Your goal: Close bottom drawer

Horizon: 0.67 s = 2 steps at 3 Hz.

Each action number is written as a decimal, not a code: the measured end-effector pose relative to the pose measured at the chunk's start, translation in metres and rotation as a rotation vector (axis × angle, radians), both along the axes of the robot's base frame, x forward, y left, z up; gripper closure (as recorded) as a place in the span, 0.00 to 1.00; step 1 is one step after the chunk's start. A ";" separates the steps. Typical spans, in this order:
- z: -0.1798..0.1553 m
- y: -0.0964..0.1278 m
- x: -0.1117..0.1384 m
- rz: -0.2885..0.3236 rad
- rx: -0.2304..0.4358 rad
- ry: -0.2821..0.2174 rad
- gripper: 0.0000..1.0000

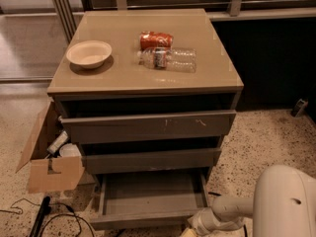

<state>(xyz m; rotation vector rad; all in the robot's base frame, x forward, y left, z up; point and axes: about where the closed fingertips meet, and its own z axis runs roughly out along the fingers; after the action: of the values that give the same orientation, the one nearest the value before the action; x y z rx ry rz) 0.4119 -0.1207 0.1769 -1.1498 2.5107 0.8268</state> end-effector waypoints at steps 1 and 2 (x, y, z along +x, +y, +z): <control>-0.013 0.007 0.036 -0.001 -0.045 -0.014 0.00; -0.009 0.016 0.078 0.007 -0.087 -0.074 0.17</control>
Offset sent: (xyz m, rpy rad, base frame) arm 0.1358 0.0229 0.0026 -0.1433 -0.1626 0.0125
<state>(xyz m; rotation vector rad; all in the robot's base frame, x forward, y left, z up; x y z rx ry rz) 0.4895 -0.1049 0.1680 -1.1944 2.5048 0.6704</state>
